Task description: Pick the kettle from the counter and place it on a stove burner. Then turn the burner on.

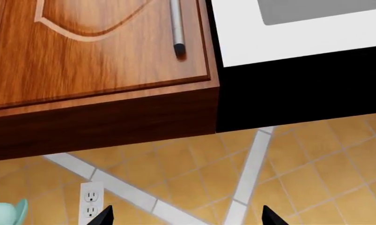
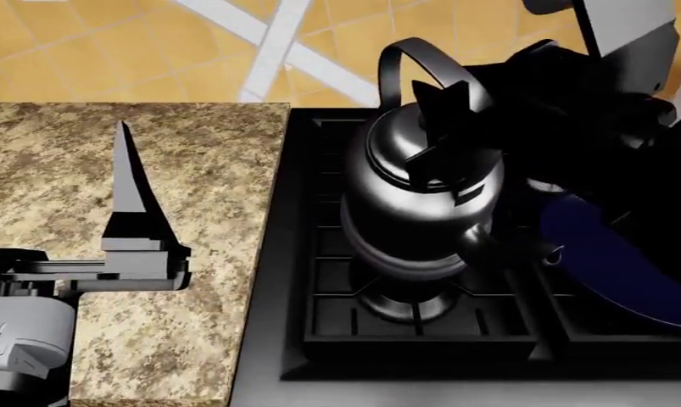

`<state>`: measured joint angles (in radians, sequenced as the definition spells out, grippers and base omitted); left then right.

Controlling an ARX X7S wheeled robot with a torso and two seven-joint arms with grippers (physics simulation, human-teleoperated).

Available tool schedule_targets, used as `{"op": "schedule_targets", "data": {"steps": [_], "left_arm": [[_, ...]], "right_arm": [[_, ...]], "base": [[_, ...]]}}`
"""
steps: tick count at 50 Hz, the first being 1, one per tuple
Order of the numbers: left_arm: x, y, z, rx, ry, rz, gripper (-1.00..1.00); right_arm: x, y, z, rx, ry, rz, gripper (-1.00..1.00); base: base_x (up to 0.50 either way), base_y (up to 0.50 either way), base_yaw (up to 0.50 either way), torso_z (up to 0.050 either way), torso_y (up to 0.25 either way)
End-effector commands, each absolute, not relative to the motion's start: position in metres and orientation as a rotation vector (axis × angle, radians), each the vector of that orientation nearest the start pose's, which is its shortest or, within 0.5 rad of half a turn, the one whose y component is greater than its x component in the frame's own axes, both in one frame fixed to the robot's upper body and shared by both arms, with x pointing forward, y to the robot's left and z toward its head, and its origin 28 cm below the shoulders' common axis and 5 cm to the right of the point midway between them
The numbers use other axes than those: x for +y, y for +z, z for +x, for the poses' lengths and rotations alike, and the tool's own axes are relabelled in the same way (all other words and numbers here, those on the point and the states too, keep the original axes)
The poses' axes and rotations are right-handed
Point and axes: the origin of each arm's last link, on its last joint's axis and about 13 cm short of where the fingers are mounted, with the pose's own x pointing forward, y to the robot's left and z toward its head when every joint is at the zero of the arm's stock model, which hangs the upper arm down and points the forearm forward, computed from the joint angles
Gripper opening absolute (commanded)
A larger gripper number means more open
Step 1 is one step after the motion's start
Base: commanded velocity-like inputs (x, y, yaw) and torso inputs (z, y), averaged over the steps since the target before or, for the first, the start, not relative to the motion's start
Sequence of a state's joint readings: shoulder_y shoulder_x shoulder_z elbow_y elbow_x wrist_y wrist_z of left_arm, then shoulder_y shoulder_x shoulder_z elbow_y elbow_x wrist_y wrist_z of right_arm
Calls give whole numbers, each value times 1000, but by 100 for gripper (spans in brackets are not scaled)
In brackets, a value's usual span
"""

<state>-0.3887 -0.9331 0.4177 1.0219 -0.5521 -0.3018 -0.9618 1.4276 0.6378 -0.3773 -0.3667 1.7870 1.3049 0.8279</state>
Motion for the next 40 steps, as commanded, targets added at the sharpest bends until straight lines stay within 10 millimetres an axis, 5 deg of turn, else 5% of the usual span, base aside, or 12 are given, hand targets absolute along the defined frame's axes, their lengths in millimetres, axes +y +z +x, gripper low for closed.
{"op": "schedule_targets", "data": {"steps": [1,40], "left_arm": [[226,223,159,-686,61,134,100],[226,222,160,-684,64,137,100]], "right_arm": [[-111,341,227,6,275,-252,-100],[-114,306,242,112,267,-228,-100]], "base": [[0,0,0,0,0],[0,0,0,0,1]]}}
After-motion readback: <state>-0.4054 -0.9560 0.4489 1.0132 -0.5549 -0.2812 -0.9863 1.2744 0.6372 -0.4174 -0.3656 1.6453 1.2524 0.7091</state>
